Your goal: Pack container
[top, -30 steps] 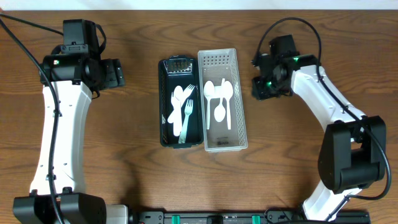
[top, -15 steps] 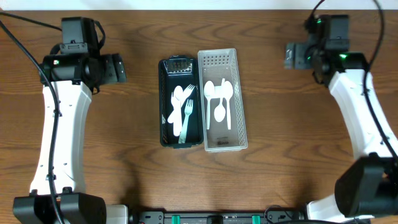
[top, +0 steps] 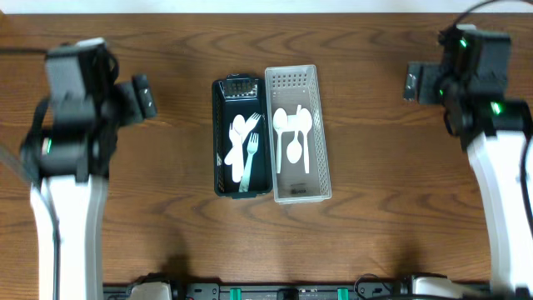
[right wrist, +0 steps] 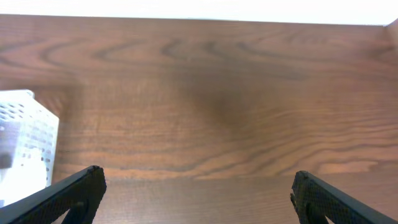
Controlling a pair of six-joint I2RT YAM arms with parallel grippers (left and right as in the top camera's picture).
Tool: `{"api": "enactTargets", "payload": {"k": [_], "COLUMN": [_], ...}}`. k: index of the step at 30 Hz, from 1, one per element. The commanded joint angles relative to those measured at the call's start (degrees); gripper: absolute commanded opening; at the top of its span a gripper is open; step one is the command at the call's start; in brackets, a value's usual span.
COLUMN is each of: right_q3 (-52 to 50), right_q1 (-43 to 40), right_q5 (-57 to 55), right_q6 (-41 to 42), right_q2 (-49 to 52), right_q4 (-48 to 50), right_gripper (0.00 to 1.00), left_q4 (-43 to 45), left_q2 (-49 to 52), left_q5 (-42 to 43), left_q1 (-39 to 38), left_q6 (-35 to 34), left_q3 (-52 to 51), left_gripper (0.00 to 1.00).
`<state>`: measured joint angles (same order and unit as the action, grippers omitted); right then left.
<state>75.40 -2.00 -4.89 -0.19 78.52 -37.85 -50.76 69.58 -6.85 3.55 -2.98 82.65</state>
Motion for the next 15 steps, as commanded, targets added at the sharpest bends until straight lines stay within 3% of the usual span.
{"api": "enactTargets", "payload": {"k": [1,8,15], "right_q3": [-7.10,-24.33,-35.47], "right_q1": [-0.22,0.07,1.22], "right_q5": [-1.33,0.81,0.68], "right_q6": [0.76,0.79,-1.55], "right_q2": [-7.30,-27.28,-48.35], "right_q4": [1.66,5.16,3.41], "right_gripper": [0.99,0.99,0.99], "left_q4": [2.10,9.90,8.52], "left_q2": [-7.13,-27.89,-48.04], "left_q5": [-0.48,-0.26,-0.26], "left_q1": [0.24,0.24,0.24], "left_q6": [0.09,-0.98,-0.98], "left_q3": [-7.13,-26.05,-39.19], "left_gripper": [0.98,0.98,0.98]}}
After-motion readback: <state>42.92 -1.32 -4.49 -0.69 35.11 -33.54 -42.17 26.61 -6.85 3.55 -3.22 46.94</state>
